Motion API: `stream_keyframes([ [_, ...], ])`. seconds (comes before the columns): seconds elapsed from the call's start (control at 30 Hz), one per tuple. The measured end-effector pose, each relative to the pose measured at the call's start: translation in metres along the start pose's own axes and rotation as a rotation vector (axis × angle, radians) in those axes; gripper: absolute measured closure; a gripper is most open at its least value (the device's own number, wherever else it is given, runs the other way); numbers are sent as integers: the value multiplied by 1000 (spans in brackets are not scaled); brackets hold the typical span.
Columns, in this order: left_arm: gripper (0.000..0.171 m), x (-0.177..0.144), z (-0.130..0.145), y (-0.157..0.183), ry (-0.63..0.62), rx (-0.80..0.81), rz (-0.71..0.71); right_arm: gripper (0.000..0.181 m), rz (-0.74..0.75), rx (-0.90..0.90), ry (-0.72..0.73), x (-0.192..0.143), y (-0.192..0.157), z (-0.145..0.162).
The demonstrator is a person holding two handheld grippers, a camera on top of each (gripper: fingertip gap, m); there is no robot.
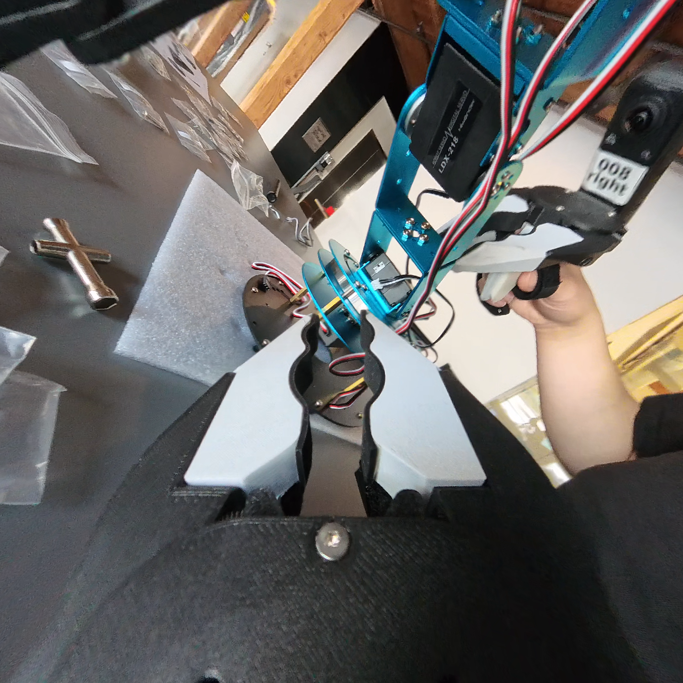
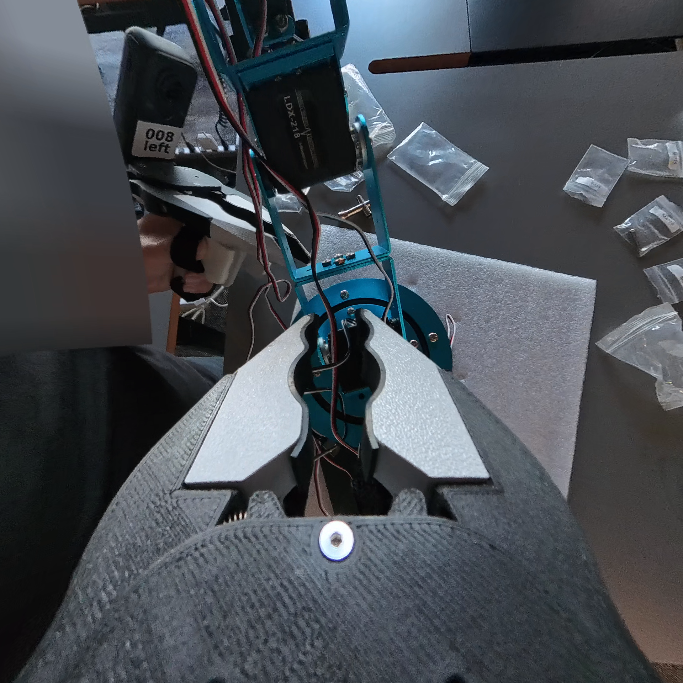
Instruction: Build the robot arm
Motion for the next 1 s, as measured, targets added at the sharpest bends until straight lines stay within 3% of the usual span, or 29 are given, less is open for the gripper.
stream_keyframes([
  [0.1, 153, -6, 3, -1, -23, 103, -66, 162, 8, -23, -5, -3, -1, -4],
  [0.57, 150, -35, 21, -12, -297, 775, -641, 162, -53, -118, 119, -16, -5, -16],
  [0.67, 150, -34, 30, -6, -309, 708, -602, 161, -54, -146, 124, -21, -7, -15],
  [0.8, 156, -34, 26, 10, -185, 512, -336, 162, -33, -167, 147, -34, -7, -3],
  [0.93, 148, -33, 1, 30, 6, 727, -203, 163, -18, -135, 235, -56, -7, 17],
  [1.0, 148, -24, -4, 39, -1, 838, -166, 163, -25, -118, 282, -65, -7, 28],
])
Point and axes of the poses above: each gripper's, where its closed fingertips meet, x out along the fingers, z out of its underside, y = z × x across the jaws, the point moved 4 cm from there along -x, back along the fingers, and after that the axes turned 6 degrees about -z, right-handed, at the moved point
